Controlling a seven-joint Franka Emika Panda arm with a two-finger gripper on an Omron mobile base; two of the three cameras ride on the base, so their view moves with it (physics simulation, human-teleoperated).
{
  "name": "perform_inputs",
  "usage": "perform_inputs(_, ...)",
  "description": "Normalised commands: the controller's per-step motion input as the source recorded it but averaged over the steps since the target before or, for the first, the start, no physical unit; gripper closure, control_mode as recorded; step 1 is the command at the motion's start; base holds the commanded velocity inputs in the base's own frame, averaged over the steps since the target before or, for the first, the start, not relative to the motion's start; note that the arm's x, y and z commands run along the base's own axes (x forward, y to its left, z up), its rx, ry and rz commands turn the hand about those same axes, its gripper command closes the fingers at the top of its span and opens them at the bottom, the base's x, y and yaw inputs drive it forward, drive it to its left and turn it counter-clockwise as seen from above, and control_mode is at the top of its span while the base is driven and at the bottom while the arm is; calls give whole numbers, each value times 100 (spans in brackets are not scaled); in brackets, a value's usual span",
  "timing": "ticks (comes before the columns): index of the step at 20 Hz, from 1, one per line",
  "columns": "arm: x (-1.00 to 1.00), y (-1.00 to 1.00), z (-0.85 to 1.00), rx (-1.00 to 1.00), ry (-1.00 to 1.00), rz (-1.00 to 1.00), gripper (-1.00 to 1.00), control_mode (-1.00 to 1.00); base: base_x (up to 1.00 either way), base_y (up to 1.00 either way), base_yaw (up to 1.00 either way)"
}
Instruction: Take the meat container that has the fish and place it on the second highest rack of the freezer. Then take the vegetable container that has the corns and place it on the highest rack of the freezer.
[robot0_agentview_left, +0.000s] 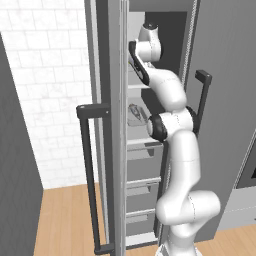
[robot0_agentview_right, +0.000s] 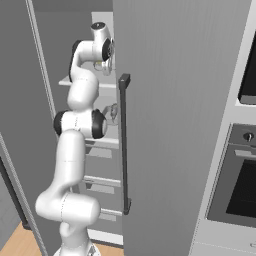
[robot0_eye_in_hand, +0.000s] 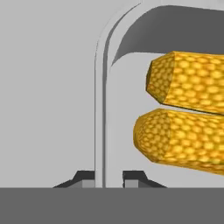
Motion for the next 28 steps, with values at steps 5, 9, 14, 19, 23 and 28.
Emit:
perform_inputs(5,0,1,-5,0,-3,-1,-100,-100,0,0,0)
perform_inputs(9,-59,-1,-36,0,-40,0,-100,-100,0,0,0)
perform_inputs(14,-66,0,-79,-1,-37,0,-100,-100,0,0,0)
perform_inputs(19,-44,0,-100,0,-26,0,-100,-100,0,0,0)
perform_inputs(23,-3,0,-54,3,-3,0,-100,-100,0,0,0)
perform_inputs(28,-10,0,-79,10,6,0,-100,-100,0,0,0)
